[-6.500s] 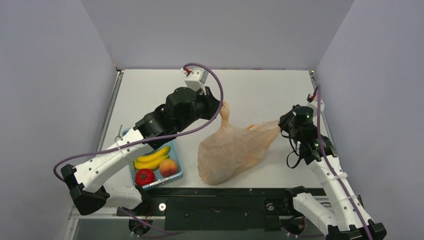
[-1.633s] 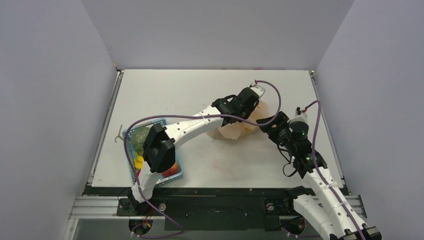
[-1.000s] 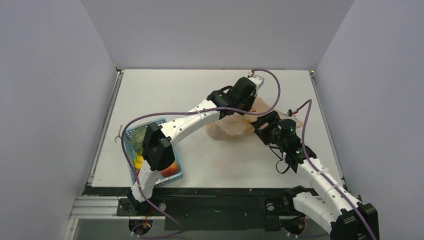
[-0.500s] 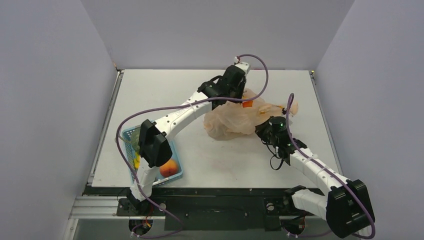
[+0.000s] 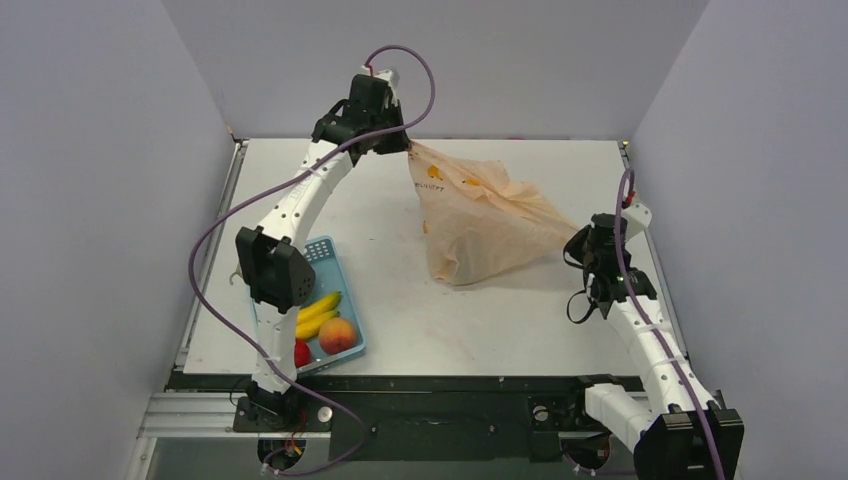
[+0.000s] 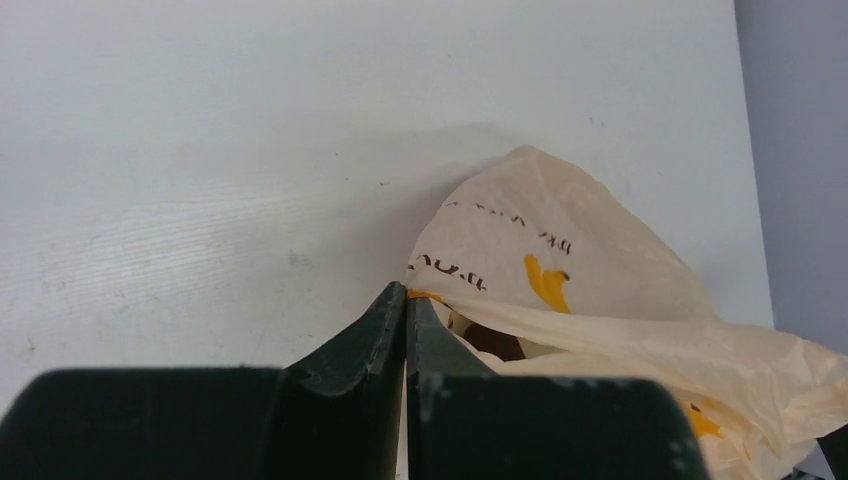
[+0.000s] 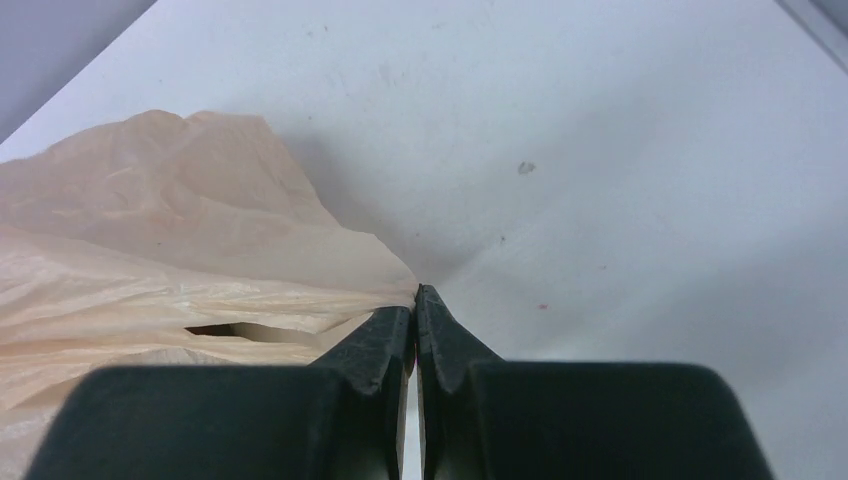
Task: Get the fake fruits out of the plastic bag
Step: Adjust the plastic bag at the center of the board.
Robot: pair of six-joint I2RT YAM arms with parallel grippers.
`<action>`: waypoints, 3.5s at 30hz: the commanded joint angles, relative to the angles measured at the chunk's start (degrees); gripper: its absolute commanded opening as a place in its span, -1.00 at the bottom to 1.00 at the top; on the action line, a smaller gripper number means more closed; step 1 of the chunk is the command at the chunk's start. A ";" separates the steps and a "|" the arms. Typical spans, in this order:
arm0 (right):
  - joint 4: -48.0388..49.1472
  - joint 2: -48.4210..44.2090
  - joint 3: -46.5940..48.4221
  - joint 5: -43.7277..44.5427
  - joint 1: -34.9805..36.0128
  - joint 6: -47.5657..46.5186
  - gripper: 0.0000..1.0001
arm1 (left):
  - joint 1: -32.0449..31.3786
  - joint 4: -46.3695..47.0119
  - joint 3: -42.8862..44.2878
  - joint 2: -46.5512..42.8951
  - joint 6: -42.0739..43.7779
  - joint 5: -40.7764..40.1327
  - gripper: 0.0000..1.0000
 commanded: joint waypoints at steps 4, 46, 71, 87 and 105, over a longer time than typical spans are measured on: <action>-5.91 -0.23 5.36 -3.98 -0.66 -8.18 -1.00 | -0.09 1.36 2.17 0.80 -2.18 15.12 -1.00; -17.18 7.73 31.72 -6.93 8.88 -25.65 0.51 | -36.24 -21.57 8.82 -1.56 -50.05 -38.53 0.09; -8.96 22.97 35.94 -35.81 3.80 -40.95 0.58 | -35.05 -26.85 -3.67 -4.94 -68.40 -34.20 0.14; -10.86 22.68 36.57 -26.34 8.45 -45.63 0.59 | -37.58 -9.27 -12.03 -10.64 -55.01 -41.37 0.24; -11.04 23.49 37.10 -29.84 8.80 -46.61 0.66 | -32.49 -9.13 -12.00 -5.95 -64.00 -39.25 0.26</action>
